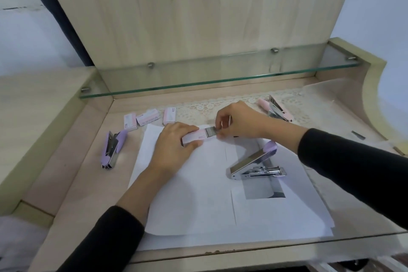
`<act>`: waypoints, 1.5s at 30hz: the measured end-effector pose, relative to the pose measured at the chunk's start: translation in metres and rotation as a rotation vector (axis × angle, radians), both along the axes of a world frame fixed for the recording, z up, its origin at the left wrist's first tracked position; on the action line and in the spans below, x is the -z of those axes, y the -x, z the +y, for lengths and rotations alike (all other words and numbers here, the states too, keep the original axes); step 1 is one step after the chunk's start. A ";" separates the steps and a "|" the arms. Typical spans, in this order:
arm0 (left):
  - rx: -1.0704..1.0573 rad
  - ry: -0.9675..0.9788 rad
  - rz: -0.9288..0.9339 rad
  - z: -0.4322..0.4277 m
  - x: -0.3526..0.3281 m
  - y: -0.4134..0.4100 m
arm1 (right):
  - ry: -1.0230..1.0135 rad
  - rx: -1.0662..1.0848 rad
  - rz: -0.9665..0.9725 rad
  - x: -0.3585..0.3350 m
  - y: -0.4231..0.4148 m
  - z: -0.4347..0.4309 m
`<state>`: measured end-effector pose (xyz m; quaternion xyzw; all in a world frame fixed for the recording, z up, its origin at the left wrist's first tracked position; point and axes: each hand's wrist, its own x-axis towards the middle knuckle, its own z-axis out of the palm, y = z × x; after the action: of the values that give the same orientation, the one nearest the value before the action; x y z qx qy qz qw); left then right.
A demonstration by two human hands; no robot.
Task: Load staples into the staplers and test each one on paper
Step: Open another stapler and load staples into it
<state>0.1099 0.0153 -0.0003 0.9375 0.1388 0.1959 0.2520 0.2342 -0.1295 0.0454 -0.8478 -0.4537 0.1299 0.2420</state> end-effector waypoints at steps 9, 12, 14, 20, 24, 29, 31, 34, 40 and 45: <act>0.017 0.026 -0.063 0.001 0.005 -0.001 | -0.143 0.010 0.293 0.002 -0.002 0.004; 0.019 0.029 -0.066 0.001 0.005 0.000 | -0.134 0.006 0.285 0.002 -0.002 0.006; 0.017 0.028 -0.069 0.001 0.005 0.000 | -0.116 0.010 0.279 0.001 -0.001 0.008; 0.021 0.023 -0.086 0.001 0.005 -0.001 | -0.099 -0.032 0.205 -0.004 0.004 0.015; 0.003 0.064 -0.102 0.001 0.006 0.000 | -0.073 -0.049 0.133 -0.002 0.003 0.015; -0.014 0.119 -0.134 -0.002 0.001 0.002 | -0.085 0.003 0.196 0.000 0.000 0.018; -0.011 0.131 -0.137 -0.003 0.000 0.003 | -0.082 0.014 0.277 0.000 -0.001 0.020; -0.006 0.127 -0.133 -0.003 0.001 0.002 | -0.080 0.023 0.363 -0.001 0.000 0.023; 0.002 0.096 -0.138 -0.001 0.005 0.001 | -0.126 0.070 0.520 -0.003 0.004 0.023; 0.001 0.074 -0.095 0.005 -0.002 -0.003 | -0.145 0.101 0.542 -0.006 0.002 0.017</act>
<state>0.1129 0.0201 0.0020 0.9173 0.1333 0.2348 0.2928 0.2319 -0.1127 0.0517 -0.7841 -0.3379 0.3067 0.4207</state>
